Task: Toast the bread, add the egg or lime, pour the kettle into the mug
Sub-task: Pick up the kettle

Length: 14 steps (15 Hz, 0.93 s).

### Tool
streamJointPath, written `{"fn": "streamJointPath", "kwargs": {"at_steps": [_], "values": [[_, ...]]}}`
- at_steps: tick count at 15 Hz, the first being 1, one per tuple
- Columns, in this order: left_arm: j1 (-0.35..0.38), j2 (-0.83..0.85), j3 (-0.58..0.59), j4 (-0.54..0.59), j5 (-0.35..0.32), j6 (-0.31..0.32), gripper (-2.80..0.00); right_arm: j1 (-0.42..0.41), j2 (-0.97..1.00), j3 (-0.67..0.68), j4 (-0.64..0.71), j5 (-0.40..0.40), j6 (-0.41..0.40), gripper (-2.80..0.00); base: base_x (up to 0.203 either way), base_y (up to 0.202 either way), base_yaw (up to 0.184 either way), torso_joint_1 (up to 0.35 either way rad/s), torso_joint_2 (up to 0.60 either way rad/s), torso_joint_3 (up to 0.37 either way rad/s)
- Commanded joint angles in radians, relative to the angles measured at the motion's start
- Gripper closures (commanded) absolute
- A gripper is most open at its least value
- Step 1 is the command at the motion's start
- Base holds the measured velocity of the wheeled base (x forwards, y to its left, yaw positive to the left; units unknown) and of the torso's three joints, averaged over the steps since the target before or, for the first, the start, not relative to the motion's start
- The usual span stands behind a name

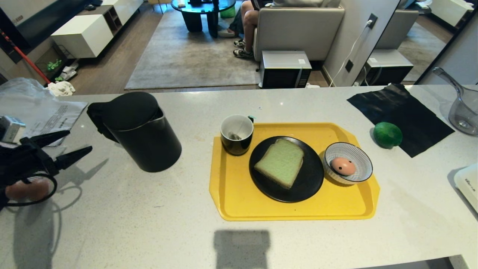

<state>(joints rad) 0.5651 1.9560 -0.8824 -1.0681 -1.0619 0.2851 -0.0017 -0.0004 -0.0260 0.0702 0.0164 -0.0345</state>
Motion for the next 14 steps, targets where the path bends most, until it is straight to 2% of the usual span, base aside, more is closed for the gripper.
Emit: {"fn": "streamJointPath", "kwargs": {"at_steps": [1, 8, 14], "values": [[-0.028, 0.038, -0.041, -0.007, -0.002, 0.000, -2.80, 0.000, 0.000, 0.000, 0.000, 0.000, -0.001, 0.00, 0.000, 0.000, 0.000, 0.000, 0.00, 0.000], [-0.099, 0.091, -0.161, -0.006, 0.050, -0.007, -2.80, 0.000, 0.000, 0.000, 0.000, 0.000, -0.001, 0.00, 0.000, 0.000, 0.000, 0.000, 0.00, 0.000], [-0.168, 0.110, -0.178, -0.005, 0.103, -0.012, -2.80, 0.000, 0.000, 0.000, 0.000, -0.001, -0.001, 0.00, 0.000, 0.000, 0.000, 0.000, 0.00, 0.000]]}}
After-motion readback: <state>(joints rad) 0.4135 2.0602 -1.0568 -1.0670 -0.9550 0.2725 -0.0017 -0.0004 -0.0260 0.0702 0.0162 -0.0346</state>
